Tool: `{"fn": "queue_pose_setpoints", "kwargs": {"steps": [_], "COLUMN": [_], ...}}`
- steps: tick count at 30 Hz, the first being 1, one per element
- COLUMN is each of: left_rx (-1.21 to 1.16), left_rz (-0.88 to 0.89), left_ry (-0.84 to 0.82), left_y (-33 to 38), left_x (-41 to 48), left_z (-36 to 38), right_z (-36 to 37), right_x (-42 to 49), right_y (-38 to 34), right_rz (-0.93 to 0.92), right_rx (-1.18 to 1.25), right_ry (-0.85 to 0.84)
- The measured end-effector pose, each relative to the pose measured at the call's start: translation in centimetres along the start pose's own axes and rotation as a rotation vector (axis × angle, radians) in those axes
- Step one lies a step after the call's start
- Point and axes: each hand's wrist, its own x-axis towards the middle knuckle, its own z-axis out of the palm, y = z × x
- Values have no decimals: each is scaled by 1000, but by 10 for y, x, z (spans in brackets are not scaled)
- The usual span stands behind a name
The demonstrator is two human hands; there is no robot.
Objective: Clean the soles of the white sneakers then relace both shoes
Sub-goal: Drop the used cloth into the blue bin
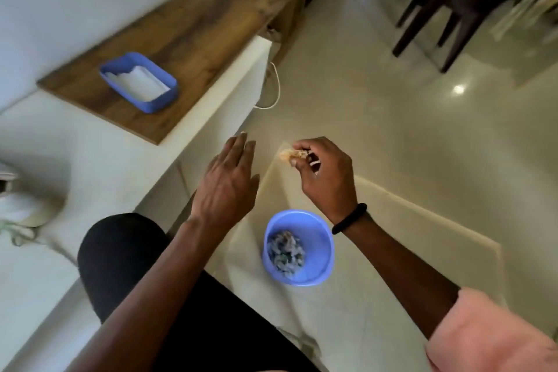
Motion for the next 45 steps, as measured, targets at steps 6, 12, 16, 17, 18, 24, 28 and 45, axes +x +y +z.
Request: {"fn": "queue_pose_setpoints", "kwargs": {"steps": [6,12,16,17,18,24,28,45], "left_rx": [83,103,135,136,135,165,173,211], "left_rz": [103,98,129,140,148,169,162,86], "left_ry": [-200,-305,-353,-350,-350,-390,-388,-100], "left_y": [34,43,46,46,46,48,49,28], "left_x": [-4,-13,-17,-18,-18,-17,-16,-20], "left_z": [30,41,44,46,47,48,46,24], "right_z": [-33,-31,-32,-34,-35,-37,-32,-22], "right_x": [-60,-98,-110,-111,-111,-112,-110,-64], "right_y": [46,71,77,78,79,85,83,32], "right_rz": [129,283,370,382,392,396,301,174], "right_rx": [-138,-263,-322,-342,-369,-378,-419,-640], "right_ry": [-57,-190,-302,-327,-345,-368,-314,-180]}}
